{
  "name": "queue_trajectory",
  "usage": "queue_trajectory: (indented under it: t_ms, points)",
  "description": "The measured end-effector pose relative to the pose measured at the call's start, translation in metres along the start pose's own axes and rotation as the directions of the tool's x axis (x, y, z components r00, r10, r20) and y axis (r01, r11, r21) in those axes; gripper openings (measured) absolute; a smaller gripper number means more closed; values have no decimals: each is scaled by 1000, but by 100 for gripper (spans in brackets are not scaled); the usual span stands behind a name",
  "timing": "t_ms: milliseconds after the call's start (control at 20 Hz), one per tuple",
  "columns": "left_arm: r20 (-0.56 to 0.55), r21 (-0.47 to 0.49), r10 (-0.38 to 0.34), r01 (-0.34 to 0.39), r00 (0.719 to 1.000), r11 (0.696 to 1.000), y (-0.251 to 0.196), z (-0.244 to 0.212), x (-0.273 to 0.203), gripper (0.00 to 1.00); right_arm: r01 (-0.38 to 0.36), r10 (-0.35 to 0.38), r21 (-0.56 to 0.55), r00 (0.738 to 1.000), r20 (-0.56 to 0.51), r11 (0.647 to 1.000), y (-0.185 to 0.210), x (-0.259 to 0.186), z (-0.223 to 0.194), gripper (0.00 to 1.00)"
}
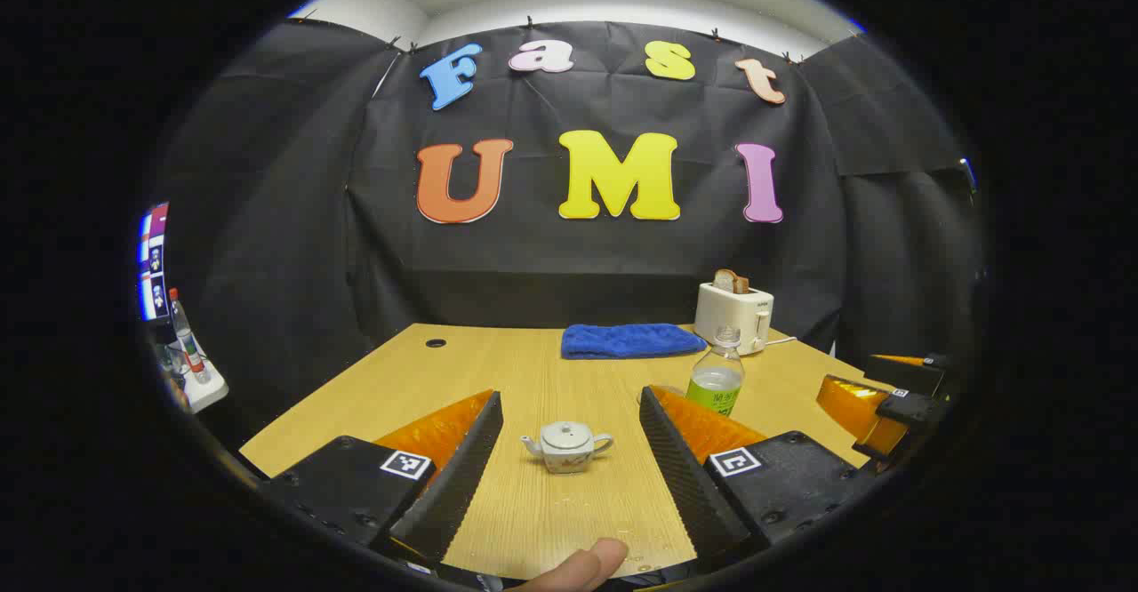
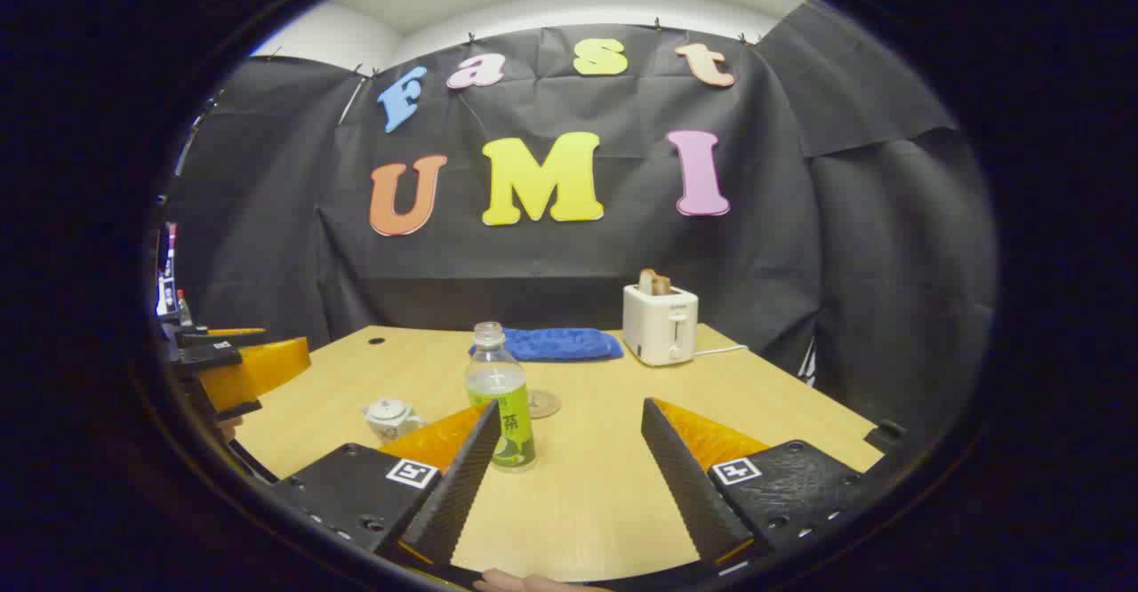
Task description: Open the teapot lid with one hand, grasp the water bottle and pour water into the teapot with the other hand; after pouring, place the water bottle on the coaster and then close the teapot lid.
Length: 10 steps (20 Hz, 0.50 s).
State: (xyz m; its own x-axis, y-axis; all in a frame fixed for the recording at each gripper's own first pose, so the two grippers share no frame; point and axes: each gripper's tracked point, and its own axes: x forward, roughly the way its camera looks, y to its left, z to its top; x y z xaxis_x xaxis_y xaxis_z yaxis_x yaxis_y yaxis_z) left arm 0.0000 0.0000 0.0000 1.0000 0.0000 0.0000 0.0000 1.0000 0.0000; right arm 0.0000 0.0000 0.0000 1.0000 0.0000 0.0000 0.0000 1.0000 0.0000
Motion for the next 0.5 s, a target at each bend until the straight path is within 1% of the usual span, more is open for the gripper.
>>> queue_trajectory:
  t_ms: [50,100,150,200,250,300,350,400,450,500]
  points:
    - [4,6,1,-2,1000,1000,-1,2,-1,98,-8,8,-1,1000,3,1000,0,0,2,92]
    - [11,14,7,-7,1000,1000,1,3,-2,98,-7,7,-14,1000,15,1000,-2,0,6,95]
    - [15,17,11,-11,1000,1000,3,4,-1,98,3,-3,-25,1000,23,1000,-5,0,9,96]
    - [16,14,14,-14,1000,1000,4,4,-1,98,8,-7,-27,1000,26,1000,-6,1,9,92]
    - [16,3,21,-21,1000,1000,7,5,-1,98,5,-4,-24,1000,24,1000,-6,1,8,96]
    - [14,-7,29,-29,999,1000,9,4,-1,98,-1,1,-23,1000,18,1000,-4,2,7,95]
    - [12,-10,33,-33,999,999,10,4,-2,98,-4,5,-26,1000,15,1000,-3,4,7,92]
    - [21,-6,37,-37,999,999,12,6,-3,98,-3,3,-28,1000,8,1000,-5,6,6,92]
    - [26,-5,40,-40,999,999,13,8,-3,98,-2,2,-27,1000,1,1000,-6,8,5,95]
    - [30,-7,40,-39,999,999,14,9,-3,98,-2,2,-22,1000,-3,1000,-6,10,4,95]
